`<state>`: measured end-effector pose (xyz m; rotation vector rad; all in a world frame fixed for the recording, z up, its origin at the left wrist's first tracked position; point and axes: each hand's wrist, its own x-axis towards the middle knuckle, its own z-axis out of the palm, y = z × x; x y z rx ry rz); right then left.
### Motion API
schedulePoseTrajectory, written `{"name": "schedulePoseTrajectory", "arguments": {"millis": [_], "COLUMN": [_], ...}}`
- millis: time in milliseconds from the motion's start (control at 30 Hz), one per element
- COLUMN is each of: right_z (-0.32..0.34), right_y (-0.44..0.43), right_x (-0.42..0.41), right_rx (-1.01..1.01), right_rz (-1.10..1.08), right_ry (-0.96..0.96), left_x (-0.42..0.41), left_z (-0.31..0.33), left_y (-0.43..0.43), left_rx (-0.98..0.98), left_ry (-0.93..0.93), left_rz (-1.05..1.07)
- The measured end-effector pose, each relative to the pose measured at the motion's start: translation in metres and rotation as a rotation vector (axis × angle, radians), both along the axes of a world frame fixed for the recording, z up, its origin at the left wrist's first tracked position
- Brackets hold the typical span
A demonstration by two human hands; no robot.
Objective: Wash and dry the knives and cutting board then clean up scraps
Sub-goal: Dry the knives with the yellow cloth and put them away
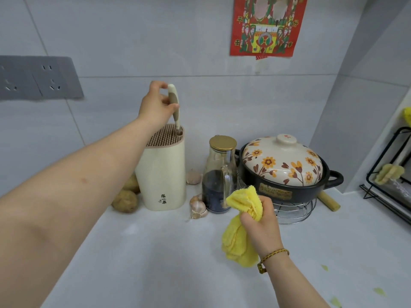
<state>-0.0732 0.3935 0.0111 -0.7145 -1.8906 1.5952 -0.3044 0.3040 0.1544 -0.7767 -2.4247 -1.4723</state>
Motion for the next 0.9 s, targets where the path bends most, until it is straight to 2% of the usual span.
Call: {"name": "schedulePoseTrajectory", "arguments": {"millis": [300, 467, 767, 900], "right_z": [-0.016, -0.021, -0.015, -0.003], "right_y": [0.014, 0.016, 0.011, 0.006], "right_x": [-0.004, -0.009, 0.001, 0.018], "right_rx": [-0.038, -0.027, 0.016, 0.037], "right_rz": [-0.025, -0.051, -0.078, -0.128], "right_ry": [-0.015, 0.004, 0.028, 0.042], "left_x": [-0.032, -0.036, -0.030, -0.006], "left_z": [-0.026, -0.037, -0.037, -0.034], "left_y": [0.020, 0.023, 0.012, -0.002], "left_rx": [-0.247, -0.194, -0.303, -0.180], "left_ry": [-0.072, -0.108, -0.091, -0.076], "left_rz": [0.048, 0.061, 0.043, 0.088]}}
